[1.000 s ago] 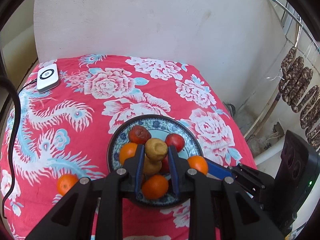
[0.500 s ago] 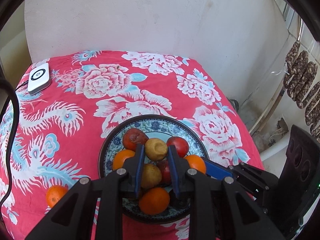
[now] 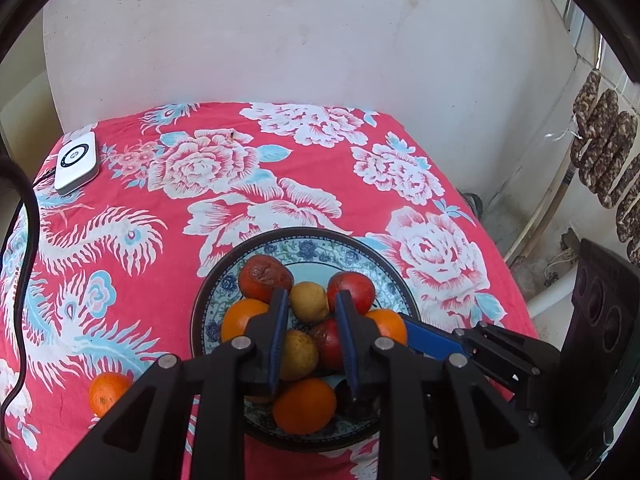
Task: Organize fruits
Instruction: 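Lower both held fruits onto the plate and open both tools, then withdraw both open tools from the plate toward the orange and plum on the cloth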
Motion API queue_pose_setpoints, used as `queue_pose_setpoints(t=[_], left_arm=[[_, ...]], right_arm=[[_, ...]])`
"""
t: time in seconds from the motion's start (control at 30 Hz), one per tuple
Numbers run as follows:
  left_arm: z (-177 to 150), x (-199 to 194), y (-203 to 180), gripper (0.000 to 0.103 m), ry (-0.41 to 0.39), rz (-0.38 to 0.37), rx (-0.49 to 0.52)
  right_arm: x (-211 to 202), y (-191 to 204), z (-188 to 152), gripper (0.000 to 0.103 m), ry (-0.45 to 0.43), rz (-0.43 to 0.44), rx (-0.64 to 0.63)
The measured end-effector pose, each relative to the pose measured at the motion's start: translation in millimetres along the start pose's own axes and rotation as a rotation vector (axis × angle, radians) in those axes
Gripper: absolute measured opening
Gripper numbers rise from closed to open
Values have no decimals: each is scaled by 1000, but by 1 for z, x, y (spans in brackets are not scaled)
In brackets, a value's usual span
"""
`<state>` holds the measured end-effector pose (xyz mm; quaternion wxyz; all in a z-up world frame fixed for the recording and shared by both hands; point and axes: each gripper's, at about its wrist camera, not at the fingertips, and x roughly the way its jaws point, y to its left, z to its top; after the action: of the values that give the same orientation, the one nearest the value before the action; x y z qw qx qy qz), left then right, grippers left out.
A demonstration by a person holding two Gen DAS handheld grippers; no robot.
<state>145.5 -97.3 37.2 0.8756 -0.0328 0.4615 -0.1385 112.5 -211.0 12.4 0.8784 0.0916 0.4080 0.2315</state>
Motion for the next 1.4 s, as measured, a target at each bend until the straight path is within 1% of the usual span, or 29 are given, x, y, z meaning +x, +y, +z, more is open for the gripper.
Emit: queue_pose_setpoints(t=[0.3,0.6,1.1,1.4], left_arm=[[0,-5,2,25,-3,18,-39],[-4,-17,3,25,-12,45,-61],[-27,-41,19,25,-15,122,-82],[-39,-51,33,25,-13,130,-104]], right_arm=[[-1,1,1,40,11,20,-11],[-13,0,0,40,-7,28,-1],[-29,12,-7,41,-41,35,13],[-36,22,-13,41,-47,14,11]])
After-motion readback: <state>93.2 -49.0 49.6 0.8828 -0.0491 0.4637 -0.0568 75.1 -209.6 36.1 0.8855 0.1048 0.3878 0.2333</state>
